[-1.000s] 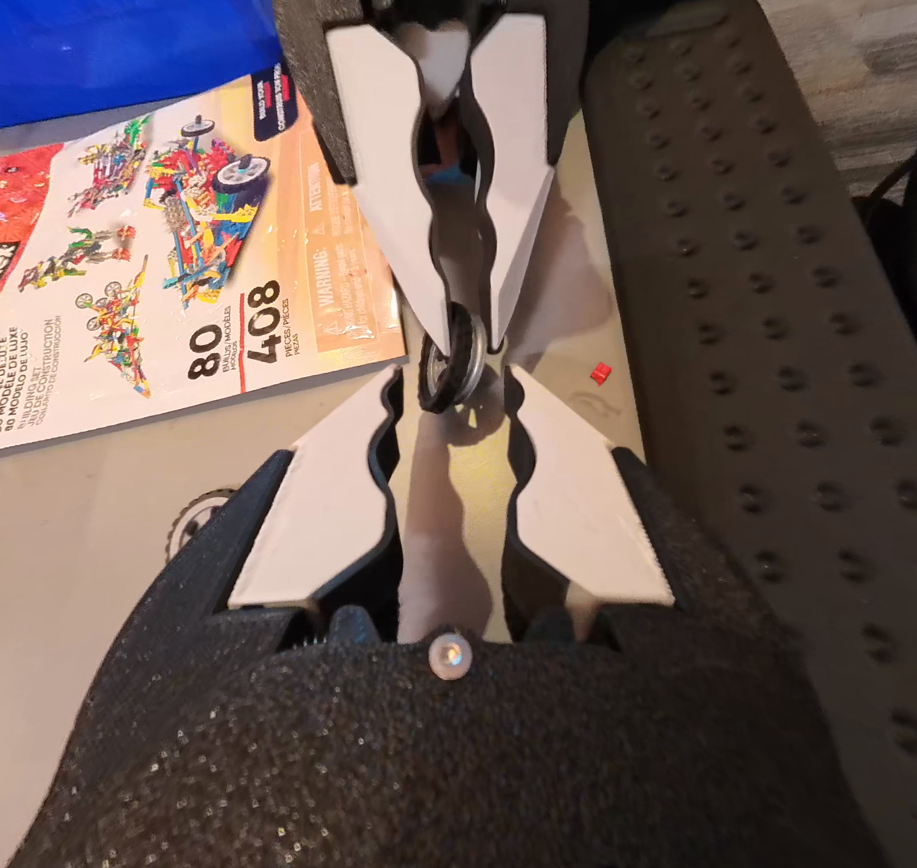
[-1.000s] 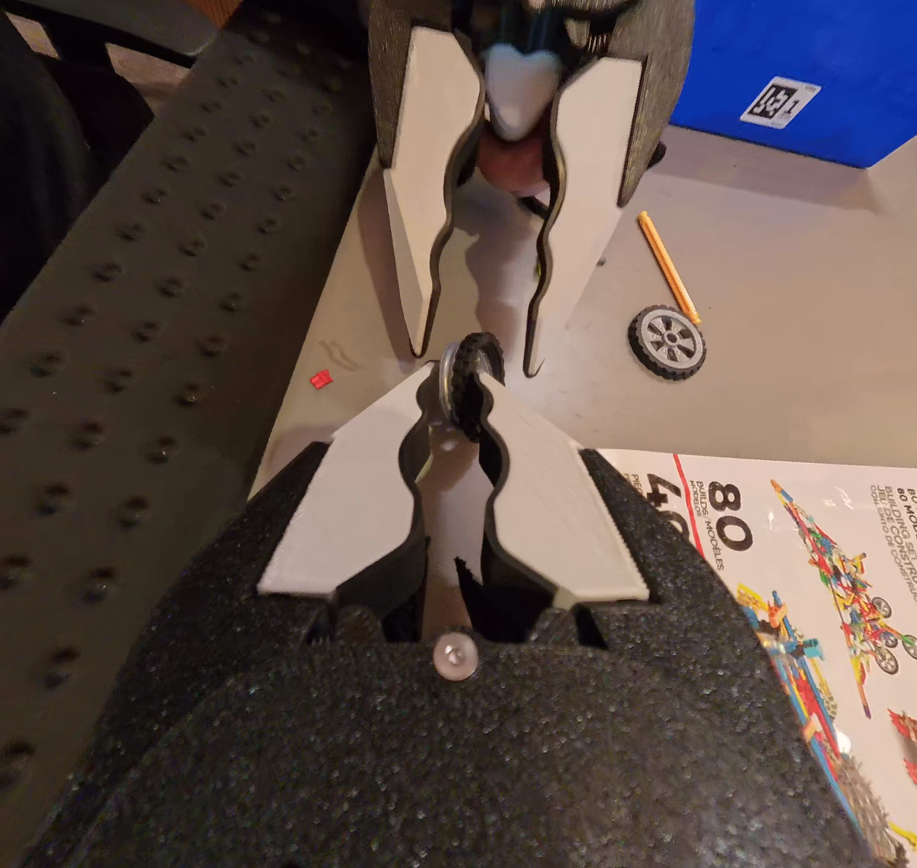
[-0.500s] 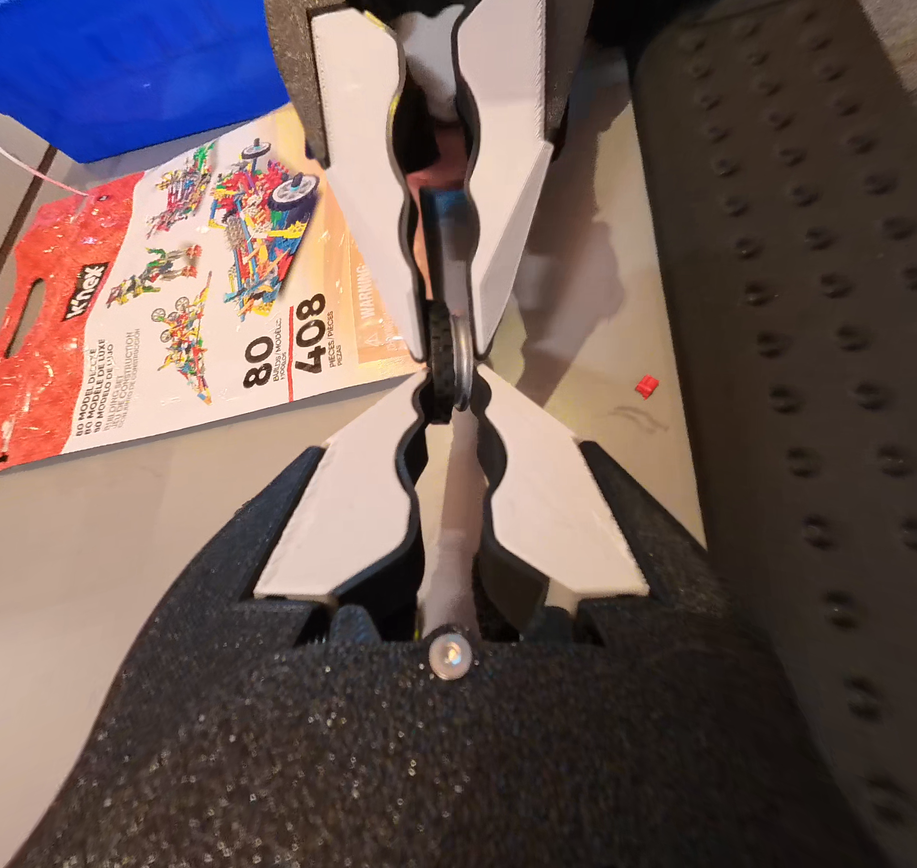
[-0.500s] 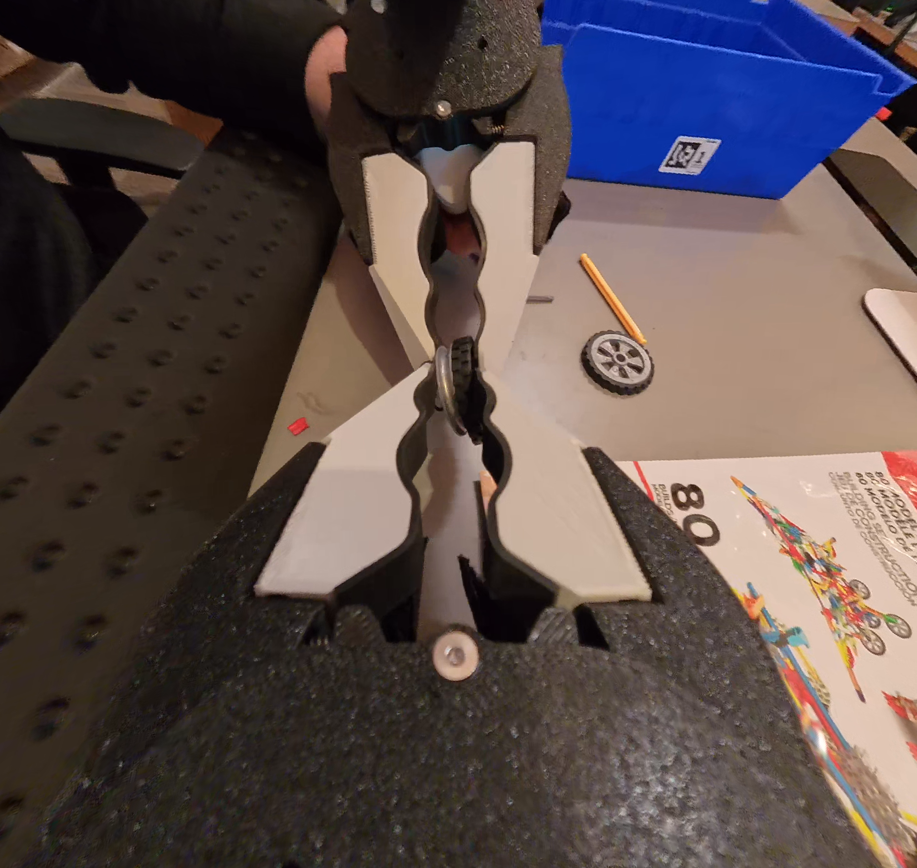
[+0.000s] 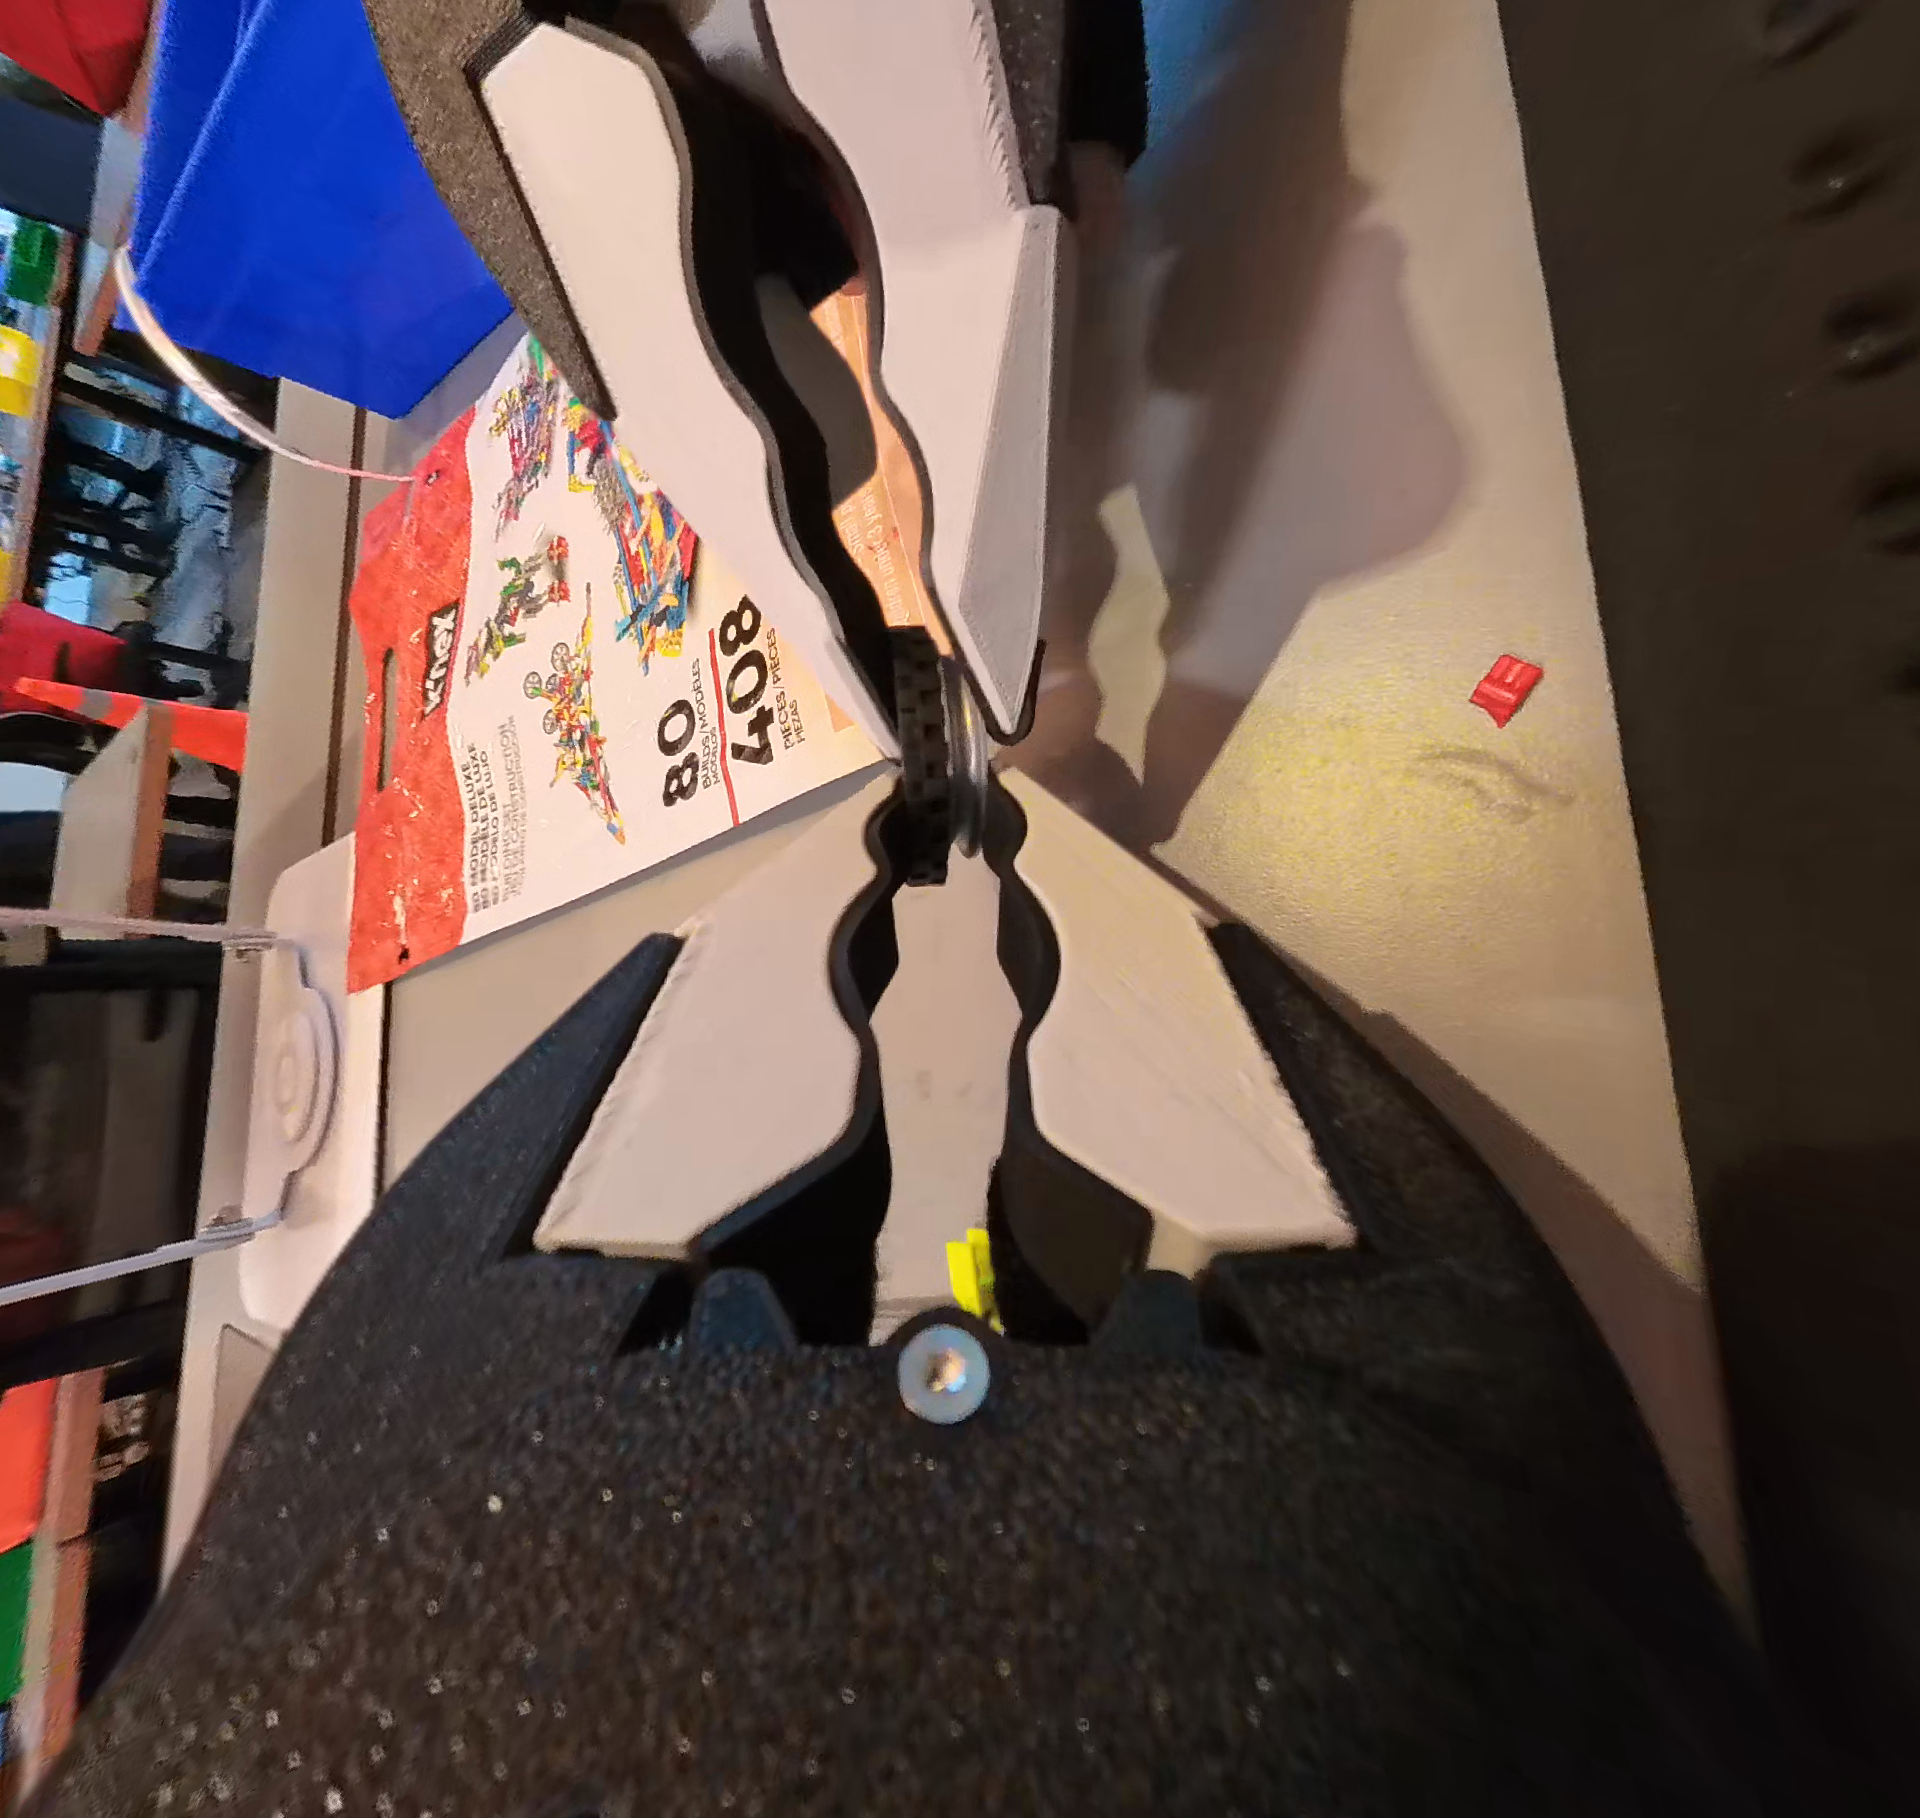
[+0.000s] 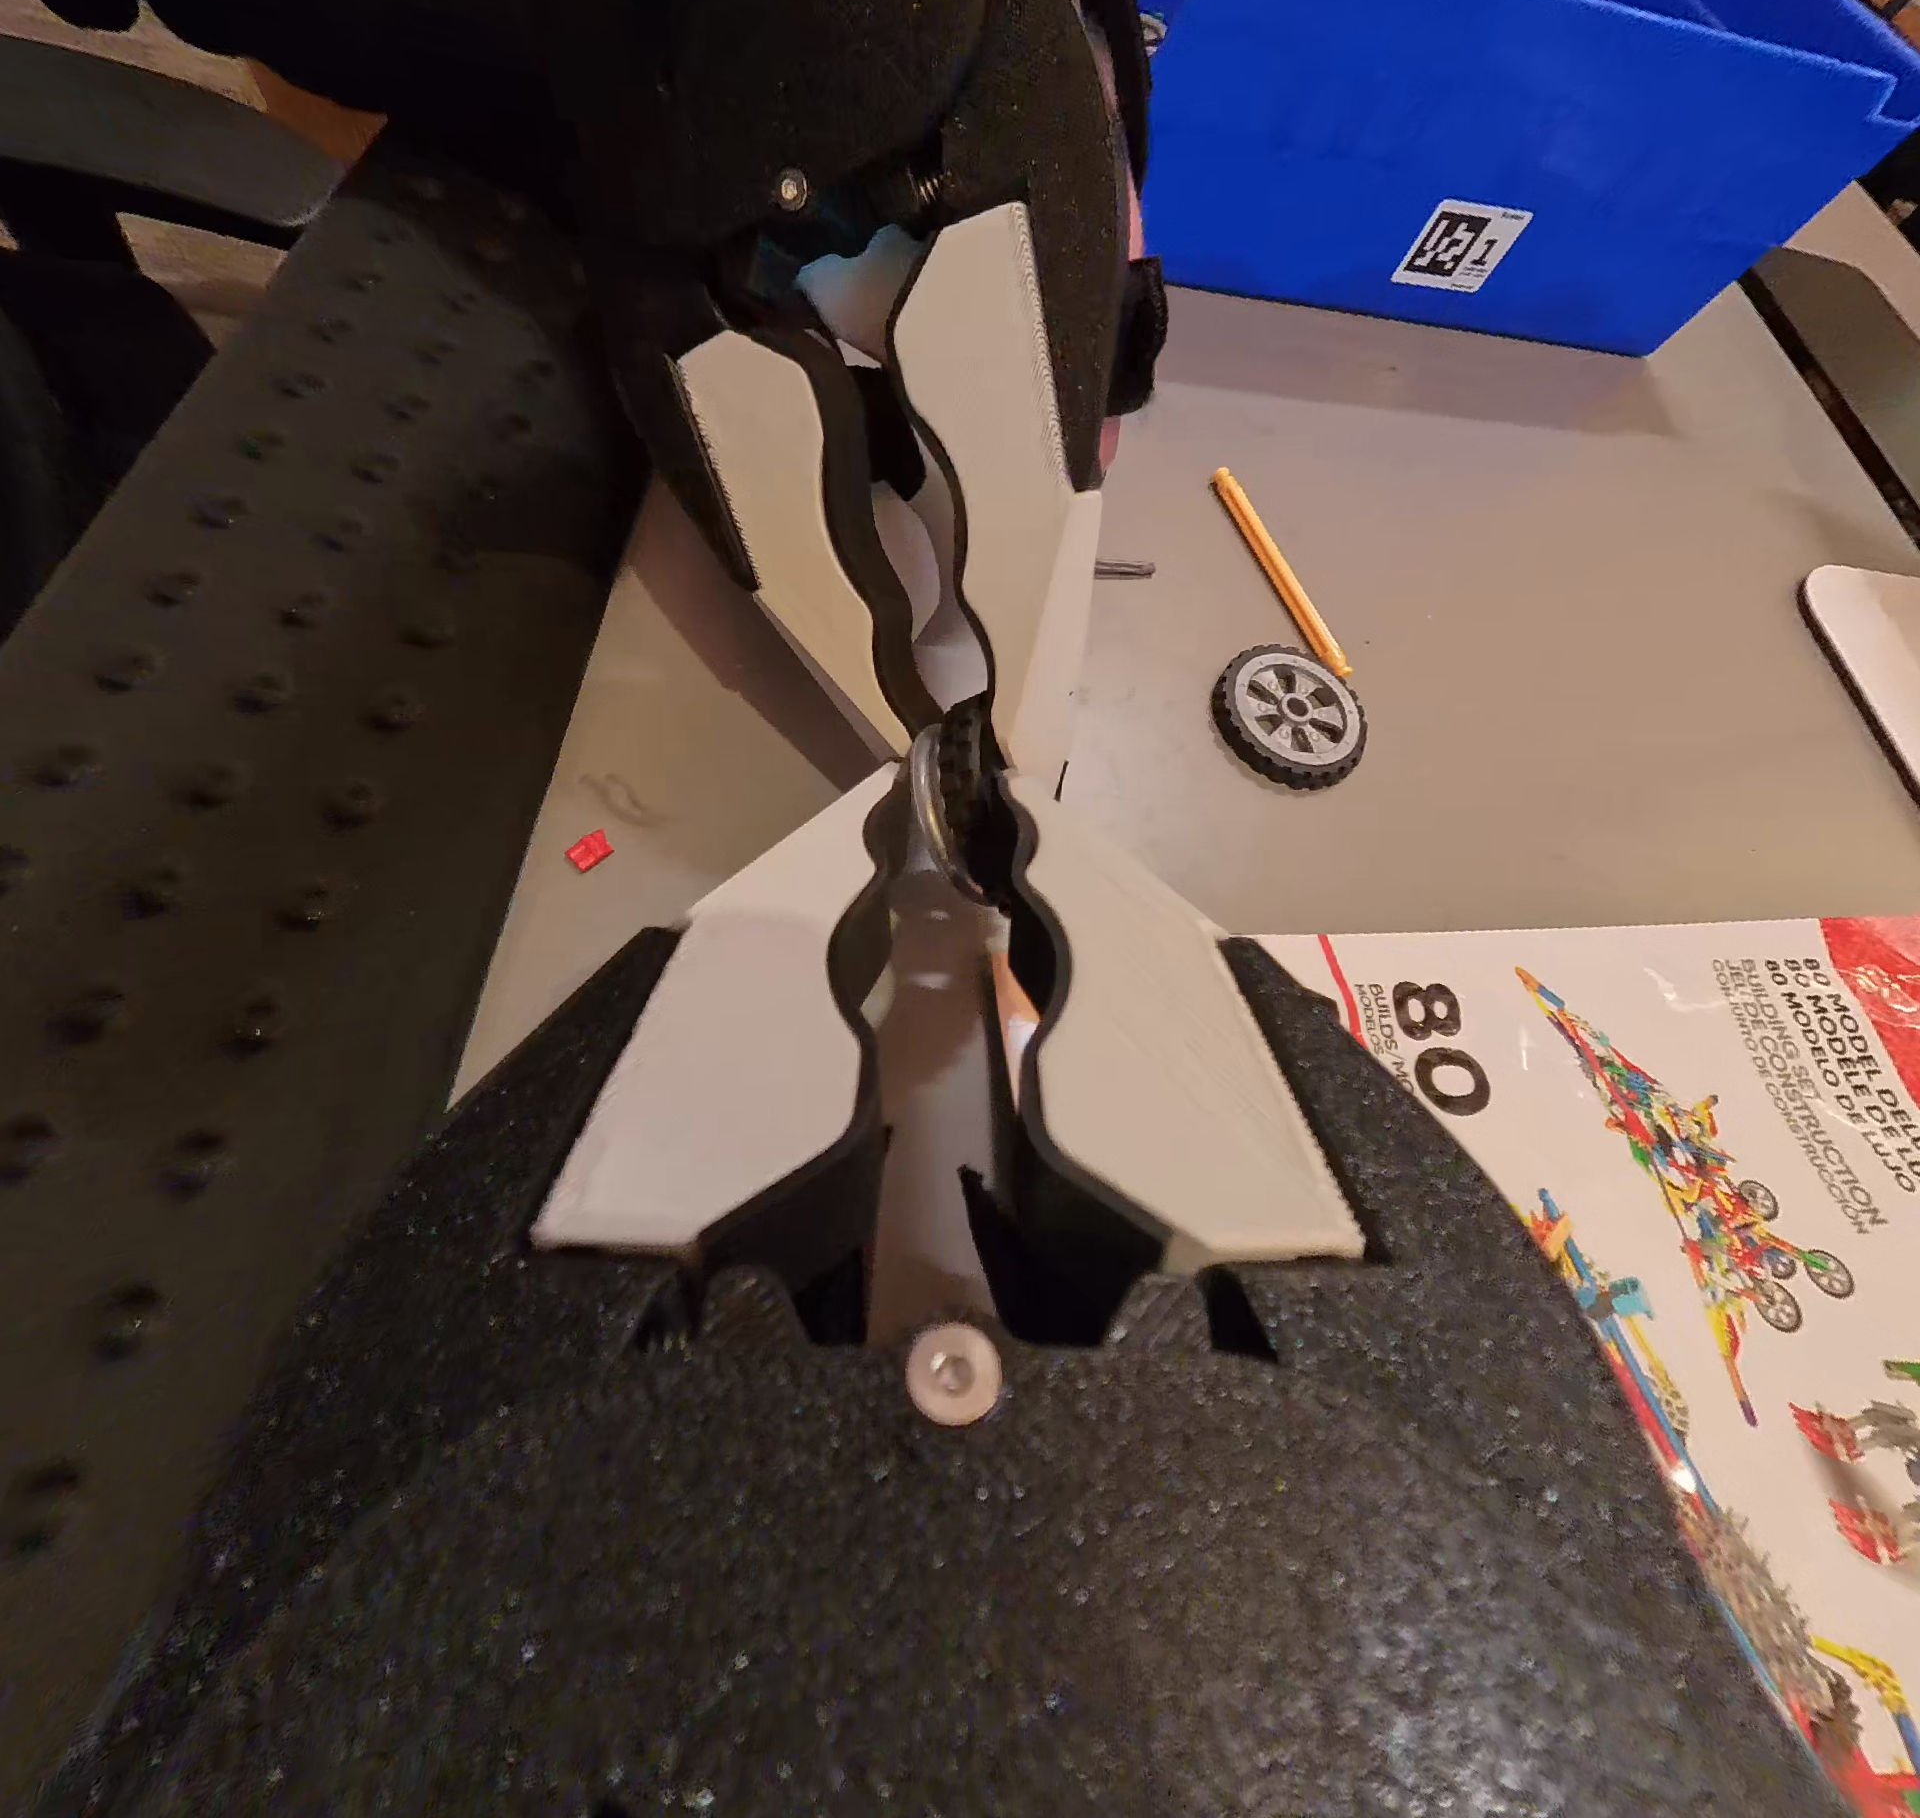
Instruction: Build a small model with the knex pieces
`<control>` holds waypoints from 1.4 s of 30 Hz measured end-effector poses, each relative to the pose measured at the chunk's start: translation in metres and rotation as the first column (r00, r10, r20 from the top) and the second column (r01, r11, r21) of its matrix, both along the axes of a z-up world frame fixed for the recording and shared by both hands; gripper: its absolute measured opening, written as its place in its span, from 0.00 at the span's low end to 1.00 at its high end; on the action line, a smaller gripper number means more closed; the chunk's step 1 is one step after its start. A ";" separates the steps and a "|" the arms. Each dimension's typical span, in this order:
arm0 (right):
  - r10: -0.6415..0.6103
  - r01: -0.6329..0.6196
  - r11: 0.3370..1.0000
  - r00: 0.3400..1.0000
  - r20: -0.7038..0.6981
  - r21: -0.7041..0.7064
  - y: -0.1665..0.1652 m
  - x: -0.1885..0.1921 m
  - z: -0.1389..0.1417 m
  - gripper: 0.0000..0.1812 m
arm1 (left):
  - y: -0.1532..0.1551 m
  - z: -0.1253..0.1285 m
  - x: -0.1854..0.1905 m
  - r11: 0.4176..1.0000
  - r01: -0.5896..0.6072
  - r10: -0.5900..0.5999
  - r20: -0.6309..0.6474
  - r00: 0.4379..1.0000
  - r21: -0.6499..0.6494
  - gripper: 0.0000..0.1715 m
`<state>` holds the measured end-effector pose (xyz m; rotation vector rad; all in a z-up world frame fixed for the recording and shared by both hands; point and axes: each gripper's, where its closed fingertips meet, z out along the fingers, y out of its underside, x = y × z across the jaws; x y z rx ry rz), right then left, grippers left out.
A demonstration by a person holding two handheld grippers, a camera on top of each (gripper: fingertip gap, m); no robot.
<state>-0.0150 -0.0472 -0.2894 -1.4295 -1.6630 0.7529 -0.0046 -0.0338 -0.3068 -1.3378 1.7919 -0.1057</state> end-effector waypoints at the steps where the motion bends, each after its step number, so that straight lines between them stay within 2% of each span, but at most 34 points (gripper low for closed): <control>1: 0.007 -0.007 1.000 1.000 0.005 0.005 -0.001 0.000 -0.001 0.07 | 0.000 0.000 0.000 1.000 0.003 -0.003 -0.007 1.000 0.009 0.05; 6: 0.018 -0.019 0.998 1.000 0.012 0.056 -0.002 -0.001 -0.003 0.06 | 0.001 -0.002 -0.001 1.000 -0.001 0.001 -0.014 1.000 0.021 0.06; 11: 0.034 -0.034 0.998 0.999 0.007 0.048 -0.007 -0.002 -0.001 0.06 | 0.001 -0.002 0.000 0.994 0.010 -0.005 -0.049 0.999 0.104 0.06; 17: 0.008 -0.014 0.956 1.000 0.021 0.293 -0.004 -0.008 0.006 0.05 | 0.001 0.000 0.000 0.998 -0.003 0.005 0.044 0.999 -0.058 0.05; 21: 0.014 -0.022 0.940 1.000 0.026 0.340 -0.007 -0.009 0.010 0.05 | -0.006 0.000 0.003 0.979 0.027 -0.005 0.105 0.994 -0.200 0.05; 24: 0.020 -0.030 0.952 0.999 0.035 0.306 -0.008 -0.009 0.008 0.05 | -0.008 -0.002 0.004 0.976 0.031 -0.010 0.102 0.995 -0.214 0.05; 27: 0.023 -0.033 0.983 0.998 0.056 0.178 -0.009 -0.007 -0.001 0.06 | -0.006 -0.010 0.002 0.991 0.021 -0.018 0.028 0.999 -0.133 0.05; 31: 0.029 -0.035 0.996 0.996 0.079 0.077 -0.010 -0.002 -0.004 0.11 | -0.003 -0.008 0.001 1.000 0.017 -0.016 -0.032 0.999 0.019 0.05; 32: 0.036 -0.041 0.997 0.996 0.078 0.063 -0.011 -0.001 -0.004 0.07 | -0.004 -0.007 0.002 0.997 0.026 -0.023 -0.053 0.998 0.069 0.05; 36: 0.081 -0.078 0.996 0.992 0.093 -0.038 -0.018 0.004 -0.010 0.06 | -0.006 -0.011 0.004 0.979 0.063 -0.036 -0.140 0.990 0.194 0.05; 42: 0.090 -0.086 0.982 0.996 0.017 -0.167 -0.019 0.006 -0.001 0.04 | -0.003 -0.002 0.006 0.932 0.077 -0.019 -0.167 0.986 0.354 0.05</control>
